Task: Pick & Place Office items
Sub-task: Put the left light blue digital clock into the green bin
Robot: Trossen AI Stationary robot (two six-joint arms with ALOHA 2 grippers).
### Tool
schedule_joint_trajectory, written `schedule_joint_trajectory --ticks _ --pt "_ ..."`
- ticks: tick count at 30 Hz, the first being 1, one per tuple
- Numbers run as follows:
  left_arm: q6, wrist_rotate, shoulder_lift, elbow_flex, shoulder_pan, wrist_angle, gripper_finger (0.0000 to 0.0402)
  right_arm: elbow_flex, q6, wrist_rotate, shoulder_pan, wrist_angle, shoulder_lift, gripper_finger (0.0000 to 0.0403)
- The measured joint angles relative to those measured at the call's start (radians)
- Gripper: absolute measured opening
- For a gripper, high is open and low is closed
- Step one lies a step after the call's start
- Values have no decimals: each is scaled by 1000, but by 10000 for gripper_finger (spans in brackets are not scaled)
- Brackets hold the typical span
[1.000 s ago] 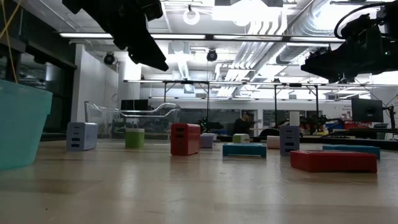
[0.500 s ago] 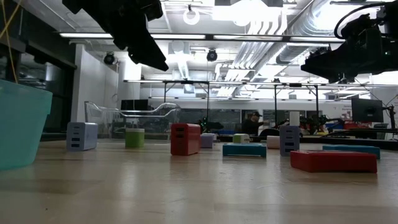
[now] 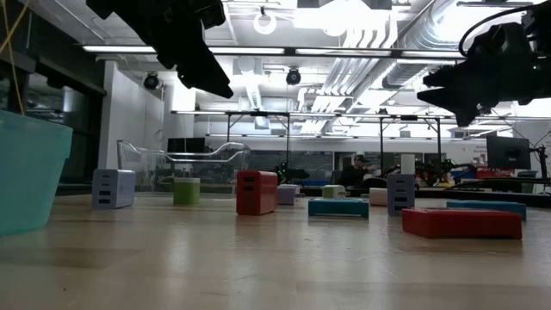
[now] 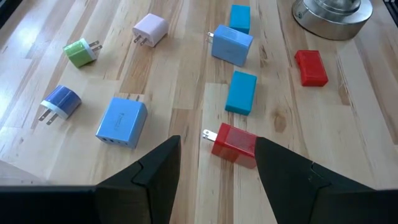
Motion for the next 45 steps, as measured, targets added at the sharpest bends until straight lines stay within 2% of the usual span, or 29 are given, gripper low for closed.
schedule_joint_trajectory --ticks 3,10,15,20,25,34,38,45 --pt "0 0 0 0 0 0 200 0 23 -4 0 12 2 178" --pt "0 0 0 0 0 0 200 1 -59 -18 0 163 2 178" --pt "0 0 0 0 0 0 200 35 -79 15 0 95 60 178" --pt "0 0 0 0 0 0 200 107 -117 10 0 91 233 178" --pt "0 0 0 0 0 0 200 189 -186 -60 0 110 448 178" --pt "0 0 0 0 0 0 200 274 -225 -161 0 260 779 178" --pt "0 0 0 0 0 0 200 306 -252 -168 16 317 897 178" --pt "0 0 0 0 0 1 200 437 -314 -173 71 317 1068 178"
